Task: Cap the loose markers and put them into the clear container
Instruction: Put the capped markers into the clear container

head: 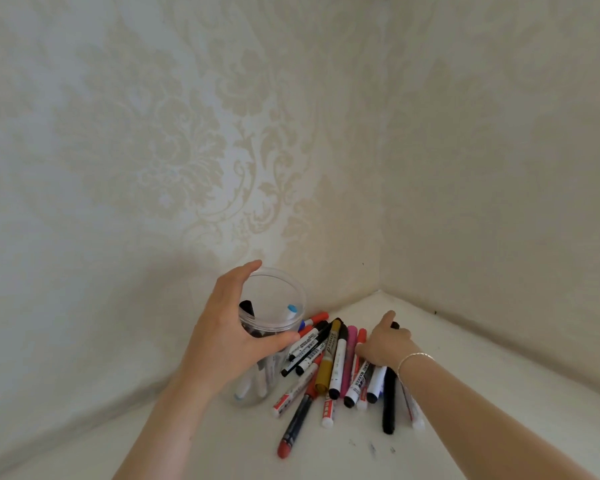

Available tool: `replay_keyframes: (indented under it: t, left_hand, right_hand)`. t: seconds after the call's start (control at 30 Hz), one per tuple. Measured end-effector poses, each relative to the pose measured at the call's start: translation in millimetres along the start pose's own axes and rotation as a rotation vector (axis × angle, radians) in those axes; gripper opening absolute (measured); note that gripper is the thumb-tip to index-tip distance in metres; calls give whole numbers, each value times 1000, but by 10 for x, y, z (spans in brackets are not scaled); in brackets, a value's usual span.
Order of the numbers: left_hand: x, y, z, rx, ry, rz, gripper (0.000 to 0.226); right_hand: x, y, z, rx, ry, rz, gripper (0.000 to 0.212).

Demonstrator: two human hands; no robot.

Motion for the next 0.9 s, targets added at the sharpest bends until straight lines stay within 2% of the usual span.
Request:
replay_keyframes:
  t: [0.13,0.23,0.3,0.47,0.57,0.7,0.8,0.9]
  left_hand:
    - [17,17,-4,6,14,-12,100]
    - [18,23,6,2,14,-24,99]
    - [16,21,14,2,11,-32,97]
    - [16,28,-15,4,27,-29,98]
    - [11,31,-34,-6,28,-27,100]
    - [7,34,-36,-9,30,-37,101]
    - [7,26,-19,-4,21,-54,99]
    - [18,20,-4,-13,28,-82,103]
  right_hand:
    - [14,31,-52,-35,-37,-48,107]
    - [13,28,-85,-71,-82,-5,96]
    - [11,14,-112,-112,-6,52,90]
    - [-144,-74,-117,-134,352,112,72]
    - [-251,-100,-66,-96,526,119,81]
    - [-505,-144,-135,-96,916,224,89]
    - [-868,-255,-384,-224,1262,425,82]
    - [-1223,-485,-779,-413,1624,486,63]
Point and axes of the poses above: each hand's wrist, its own y-axis towards the middle knuckle, its own x-axis out of the palm, z = x × y, the point moved 3 cm from there along y, towards the middle knuckle, and after that the axes turned 12 degrees about -x, right-handed, at the moved point
